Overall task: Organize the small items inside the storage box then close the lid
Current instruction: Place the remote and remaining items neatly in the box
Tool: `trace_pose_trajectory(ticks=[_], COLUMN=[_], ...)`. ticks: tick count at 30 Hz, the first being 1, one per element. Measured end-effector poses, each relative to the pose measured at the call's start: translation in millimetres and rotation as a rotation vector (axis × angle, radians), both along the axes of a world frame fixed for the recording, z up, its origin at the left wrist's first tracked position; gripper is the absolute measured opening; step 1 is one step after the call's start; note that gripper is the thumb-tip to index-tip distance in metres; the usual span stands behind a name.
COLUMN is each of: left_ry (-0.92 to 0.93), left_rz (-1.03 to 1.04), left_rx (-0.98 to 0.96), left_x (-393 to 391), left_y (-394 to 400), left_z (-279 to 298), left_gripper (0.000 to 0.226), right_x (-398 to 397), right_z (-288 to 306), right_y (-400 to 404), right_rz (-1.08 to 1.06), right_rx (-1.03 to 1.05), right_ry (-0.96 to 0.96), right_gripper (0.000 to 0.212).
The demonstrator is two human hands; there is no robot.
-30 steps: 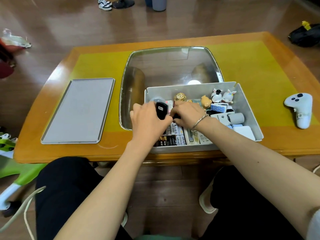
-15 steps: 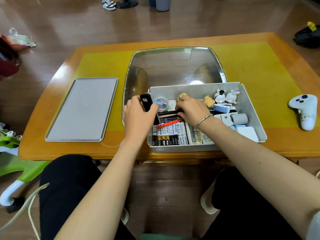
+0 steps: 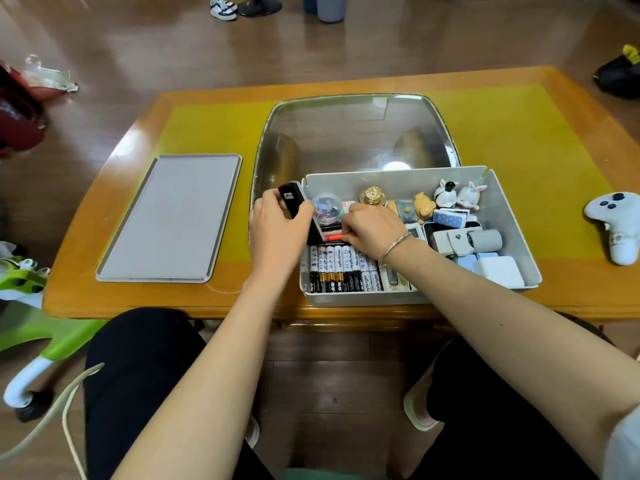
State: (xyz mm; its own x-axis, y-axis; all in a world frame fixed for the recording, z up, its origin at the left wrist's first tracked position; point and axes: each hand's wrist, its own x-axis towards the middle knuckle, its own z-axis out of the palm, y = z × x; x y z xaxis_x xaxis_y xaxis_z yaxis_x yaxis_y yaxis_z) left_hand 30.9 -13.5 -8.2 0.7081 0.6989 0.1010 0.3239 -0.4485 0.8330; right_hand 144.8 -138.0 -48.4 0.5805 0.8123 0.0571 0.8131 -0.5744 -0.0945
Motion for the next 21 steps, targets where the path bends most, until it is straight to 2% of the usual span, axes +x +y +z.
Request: trace_pose_trajectory(ticks=[4,9,14,21], left_ry=[0.014,-0.004,-0.02,-0.032], left_rz=[-0.007,-0.021,-0.042,-0.155], left_rx=[-0.008,-0.019,-0.015,-0.001], left_x=[1,0,2,7], left_y=[-2,-1,-2,-15], left_z=[-1,-4,-4,-5], left_gripper=[0.031,0.026,0.025,0.022], right_x=[-1,4,14,21], right_z=[-2,4,21,29], right_y=[4,-6,-38,-89], right_rz=[-0.031,-0.037,-0.133,-0.269], right_rx=[-0.001,0.06,0.207,0.242], right_ry=[-0.018,0.119,0.172,0.159], right_gripper=[0.018,0.012,0.009,0.01])
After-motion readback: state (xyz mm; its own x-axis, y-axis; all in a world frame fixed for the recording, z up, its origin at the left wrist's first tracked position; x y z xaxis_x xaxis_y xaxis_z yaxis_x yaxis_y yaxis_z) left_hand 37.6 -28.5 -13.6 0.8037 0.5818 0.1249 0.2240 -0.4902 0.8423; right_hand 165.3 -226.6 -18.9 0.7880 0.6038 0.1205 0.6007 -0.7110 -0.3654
